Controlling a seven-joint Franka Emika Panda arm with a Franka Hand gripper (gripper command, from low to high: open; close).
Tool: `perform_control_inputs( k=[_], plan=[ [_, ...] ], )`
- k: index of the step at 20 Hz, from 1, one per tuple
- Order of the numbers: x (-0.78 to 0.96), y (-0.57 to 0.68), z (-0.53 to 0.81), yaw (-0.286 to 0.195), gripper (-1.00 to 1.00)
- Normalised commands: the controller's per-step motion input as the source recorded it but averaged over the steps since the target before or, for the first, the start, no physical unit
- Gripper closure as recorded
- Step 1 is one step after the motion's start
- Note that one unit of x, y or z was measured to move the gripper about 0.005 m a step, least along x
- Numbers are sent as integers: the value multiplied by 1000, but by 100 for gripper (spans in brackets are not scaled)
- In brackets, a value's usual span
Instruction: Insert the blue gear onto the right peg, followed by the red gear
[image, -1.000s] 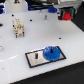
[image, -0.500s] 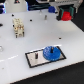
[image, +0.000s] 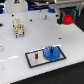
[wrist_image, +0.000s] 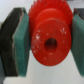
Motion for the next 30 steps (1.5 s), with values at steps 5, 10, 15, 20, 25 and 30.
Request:
perform_control_inputs(
  k=[5,10,15,20,25,30],
  plan=[
    [787,-200,191,0,100],
    [701,-253,99,0,100],
    [605,-250,30,0,100],
    [529,-263,10,0,100],
    [227,-205,-38,0,100],
    [84,-136,-73,0,100]
  ],
)
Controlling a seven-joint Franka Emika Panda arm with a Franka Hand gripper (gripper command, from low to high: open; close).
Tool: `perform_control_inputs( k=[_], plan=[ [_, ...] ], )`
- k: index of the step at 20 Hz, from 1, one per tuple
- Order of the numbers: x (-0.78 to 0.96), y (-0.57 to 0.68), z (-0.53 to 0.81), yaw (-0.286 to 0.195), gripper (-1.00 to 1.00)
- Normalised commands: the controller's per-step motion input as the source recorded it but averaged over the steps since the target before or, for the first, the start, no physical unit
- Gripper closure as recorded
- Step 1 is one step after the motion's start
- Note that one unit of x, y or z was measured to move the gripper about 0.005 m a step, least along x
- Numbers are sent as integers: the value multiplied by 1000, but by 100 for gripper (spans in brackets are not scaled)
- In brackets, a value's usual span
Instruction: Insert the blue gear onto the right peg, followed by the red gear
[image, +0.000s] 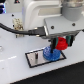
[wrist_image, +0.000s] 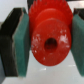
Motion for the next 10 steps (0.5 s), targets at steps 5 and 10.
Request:
perform_control_inputs(
  k=[5,10],
  plan=[
    [47,-127,-96,0,100],
    [46,-101,-51,0,100]
  ],
)
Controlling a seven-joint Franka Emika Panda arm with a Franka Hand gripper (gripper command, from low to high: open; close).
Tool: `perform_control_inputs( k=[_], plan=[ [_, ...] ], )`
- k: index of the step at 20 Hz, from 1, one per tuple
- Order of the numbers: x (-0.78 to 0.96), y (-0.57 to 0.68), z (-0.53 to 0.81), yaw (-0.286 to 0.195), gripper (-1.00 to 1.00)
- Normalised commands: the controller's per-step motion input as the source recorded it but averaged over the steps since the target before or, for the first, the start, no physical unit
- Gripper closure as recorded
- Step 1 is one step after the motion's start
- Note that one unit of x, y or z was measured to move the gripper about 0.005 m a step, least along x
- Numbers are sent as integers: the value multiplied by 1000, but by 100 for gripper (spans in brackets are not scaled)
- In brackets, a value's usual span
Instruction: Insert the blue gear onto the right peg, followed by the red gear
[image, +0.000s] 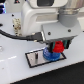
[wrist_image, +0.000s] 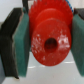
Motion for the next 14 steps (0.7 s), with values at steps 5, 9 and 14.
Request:
perform_control_inputs(
  k=[5,9,14],
  plan=[
    [23,-41,-29,0,100],
    [17,-42,25,0,100],
    [19,-19,182,0,100]
  ],
)
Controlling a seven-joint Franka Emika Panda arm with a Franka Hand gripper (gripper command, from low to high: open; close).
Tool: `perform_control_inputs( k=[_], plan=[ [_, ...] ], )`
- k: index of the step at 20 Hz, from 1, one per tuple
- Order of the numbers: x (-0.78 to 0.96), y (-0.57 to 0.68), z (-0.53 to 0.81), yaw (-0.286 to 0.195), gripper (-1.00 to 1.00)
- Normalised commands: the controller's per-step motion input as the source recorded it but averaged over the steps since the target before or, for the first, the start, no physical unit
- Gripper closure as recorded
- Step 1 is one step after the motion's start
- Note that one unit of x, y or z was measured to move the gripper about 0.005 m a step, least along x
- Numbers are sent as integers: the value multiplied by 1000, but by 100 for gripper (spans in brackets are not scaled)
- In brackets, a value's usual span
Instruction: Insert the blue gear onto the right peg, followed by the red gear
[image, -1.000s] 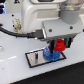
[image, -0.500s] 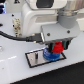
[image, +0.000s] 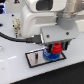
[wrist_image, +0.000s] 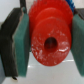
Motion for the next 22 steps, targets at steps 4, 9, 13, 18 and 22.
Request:
perform_control_inputs(
  k=[4,9,13,18,22],
  plan=[
    [21,-9,238,0,100],
    [7,-8,137,0,100],
    [3,-26,185,0,100],
    [39,-112,-53,0,100],
    [60,-127,-143,0,100]
  ],
)
